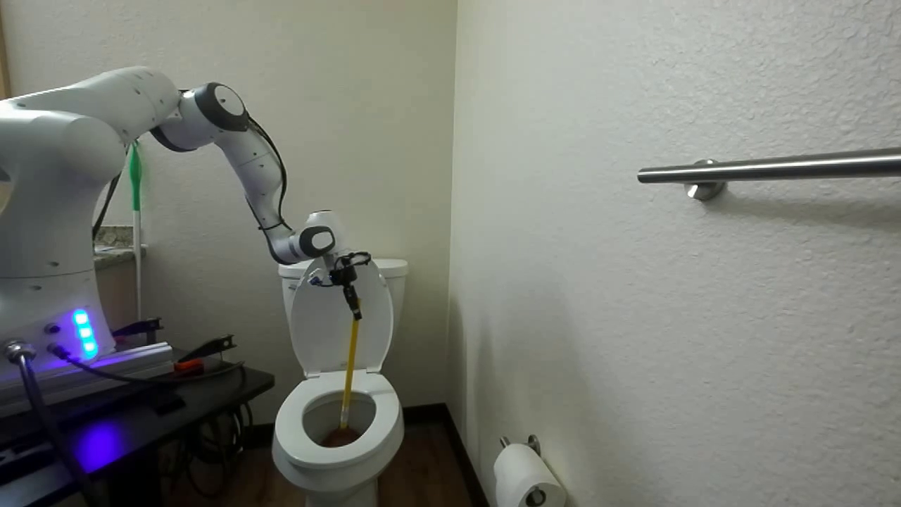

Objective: Use the plunger to plunge the toilet.

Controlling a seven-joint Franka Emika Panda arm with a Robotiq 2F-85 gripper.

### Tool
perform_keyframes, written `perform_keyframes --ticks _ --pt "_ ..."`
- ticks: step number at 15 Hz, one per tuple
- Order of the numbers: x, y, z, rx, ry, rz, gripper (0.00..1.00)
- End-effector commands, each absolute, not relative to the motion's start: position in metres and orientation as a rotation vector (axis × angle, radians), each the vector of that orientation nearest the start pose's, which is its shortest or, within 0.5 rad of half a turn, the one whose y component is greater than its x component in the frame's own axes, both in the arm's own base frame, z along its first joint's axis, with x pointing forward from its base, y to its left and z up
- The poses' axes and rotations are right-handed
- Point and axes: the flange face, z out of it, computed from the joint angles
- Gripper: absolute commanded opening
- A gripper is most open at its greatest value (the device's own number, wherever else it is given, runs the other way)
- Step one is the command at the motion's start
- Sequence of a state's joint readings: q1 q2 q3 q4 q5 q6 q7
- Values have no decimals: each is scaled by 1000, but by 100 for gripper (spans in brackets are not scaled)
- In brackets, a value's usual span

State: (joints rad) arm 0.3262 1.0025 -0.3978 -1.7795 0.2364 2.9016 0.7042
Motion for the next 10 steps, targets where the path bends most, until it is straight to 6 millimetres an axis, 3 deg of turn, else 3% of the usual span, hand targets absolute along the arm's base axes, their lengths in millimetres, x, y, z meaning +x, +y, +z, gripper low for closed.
perform_keyframes --ticks 1,4,10 --pt "643 -42 49 -2999 1266 -446 33" --pt "645 -28 45 -2977 1250 -422 51" --pt "645 -30 45 -2974 1254 -423 51"
